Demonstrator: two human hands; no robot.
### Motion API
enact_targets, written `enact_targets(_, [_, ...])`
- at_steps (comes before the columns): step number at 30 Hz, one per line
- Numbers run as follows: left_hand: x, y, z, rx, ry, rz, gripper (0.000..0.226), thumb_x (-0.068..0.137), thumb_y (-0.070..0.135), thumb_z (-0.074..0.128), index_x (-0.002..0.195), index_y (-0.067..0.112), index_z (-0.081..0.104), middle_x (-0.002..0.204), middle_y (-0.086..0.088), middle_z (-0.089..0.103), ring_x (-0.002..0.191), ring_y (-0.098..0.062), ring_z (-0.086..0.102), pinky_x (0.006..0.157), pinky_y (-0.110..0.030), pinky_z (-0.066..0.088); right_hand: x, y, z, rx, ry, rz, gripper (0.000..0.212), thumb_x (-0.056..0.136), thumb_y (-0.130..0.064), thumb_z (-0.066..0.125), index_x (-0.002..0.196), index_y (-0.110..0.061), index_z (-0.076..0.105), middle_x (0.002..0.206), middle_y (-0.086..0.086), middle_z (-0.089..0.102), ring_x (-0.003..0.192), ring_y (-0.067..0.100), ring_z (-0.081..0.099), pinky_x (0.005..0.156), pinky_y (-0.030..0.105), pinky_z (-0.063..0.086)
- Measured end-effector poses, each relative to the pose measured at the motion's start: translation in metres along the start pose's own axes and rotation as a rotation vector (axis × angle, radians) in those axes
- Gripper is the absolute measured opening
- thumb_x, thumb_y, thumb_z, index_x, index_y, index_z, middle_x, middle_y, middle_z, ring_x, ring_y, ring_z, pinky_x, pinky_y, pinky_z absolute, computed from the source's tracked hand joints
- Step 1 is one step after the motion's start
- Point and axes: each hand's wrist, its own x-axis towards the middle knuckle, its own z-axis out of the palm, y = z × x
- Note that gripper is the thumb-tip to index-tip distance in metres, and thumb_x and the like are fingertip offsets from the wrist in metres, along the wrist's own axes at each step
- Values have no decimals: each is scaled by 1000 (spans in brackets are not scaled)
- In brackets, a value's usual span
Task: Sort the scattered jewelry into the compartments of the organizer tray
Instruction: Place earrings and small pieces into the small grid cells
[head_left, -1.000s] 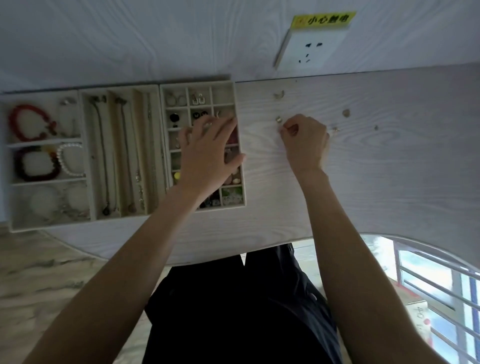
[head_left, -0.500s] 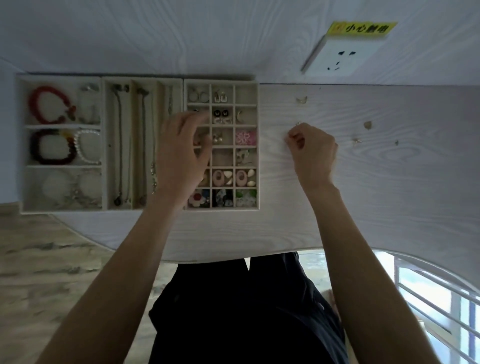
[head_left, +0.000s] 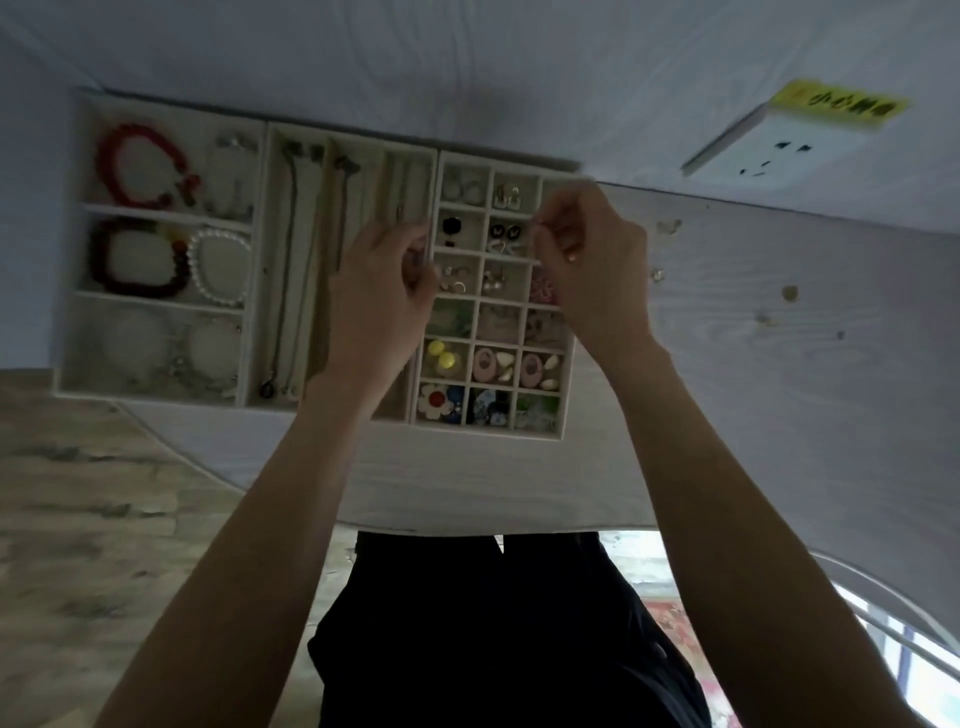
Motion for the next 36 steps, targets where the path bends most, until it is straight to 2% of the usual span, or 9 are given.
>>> enact_targets(6, [0, -2, 0, 10, -23, -1, 32, 92, 19, 60, 123, 13, 60, 115, -7, 59, 104, -18, 55, 83, -12, 30, 1, 5, -1, -7, 2, -4, 11, 78, -7, 64, 78, -15, 57, 72, -5, 62, 66, 11, 61, 64, 35, 55])
enact_targets(11, [0, 0, -1, 5, -31, -8, 32, 93, 19, 59, 124, 12, 59, 118, -6, 58, 105, -17, 55, 84, -11, 29, 0, 14, -4, -69, 30, -16, 3, 77, -8, 64, 78, -9, 61, 71, -5, 61, 63, 9, 56, 61, 29, 51])
enact_targets(14, [-1, 1, -1, -1, -32, -11, 33, 93, 19, 58, 125, 12, 58, 118, -6, 58, 105, -15, 54, 86, -11, 29, 2, 18, -4, -143, 2, -52, 7, 76, -12, 66, 84, -11, 66, 78, 1, 64, 74, 18, 57, 63, 29, 42])
enact_targets(18, [0, 0, 0, 9, -25, 3, 33, 93, 20, 57, 125, 12, 58, 118, -6, 58, 104, -15, 54, 85, -12, 30, 16, 14, 4, -345, -92, -214, 11, 75, -18, 71, 85, -17, 74, 87, 7, 61, 86, 26, 53, 69, 22, 31])
enact_targets(23, [-1, 0, 0, 1, -28, 12, 33, 93, 19, 59, 125, 12, 58, 119, -7, 57, 104, -14, 54, 86, -15, 33, 27, 10, 6, -436, -205, -277, 11, 74, -19, 73, 84, -16, 76, 88, 8, 59, 94, 27, 53, 73, 24, 32])
enact_targets(28, [-1, -1, 0, 8, -24, 21, 33, 93, 18, 59, 125, 11, 58, 119, -7, 57, 100, -12, 54, 85, -13, 33, 38, 5, 4, -520, -328, -284, 15, 78, -24, 72, 92, -19, 75, 100, 7, 59, 104, 27, 50, 81, 28, 34])
enact_targets(32, [-1, -2, 2, -2, -17, 23, 31, 93, 18, 58, 123, 11, 58, 119, -7, 57, 95, -1, 44, 83, -6, 30, 39, 6, 4, -534, -315, -340, 12, 79, -22, 69, 88, -16, 75, 96, 9, 61, 96, 28, 51, 76, 26, 30])
enact_targets(36, [-1, -2, 2, -1, 2, 29, 32, 93, 18, 59, 124, 11, 58, 119, -7, 57, 94, -1, 42, 84, -11, 33, 35, 10, 5, -512, -264, -353, 8, 79, -17, 66, 83, -12, 72, 92, 9, 61, 94, 27, 55, 73, 27, 36])
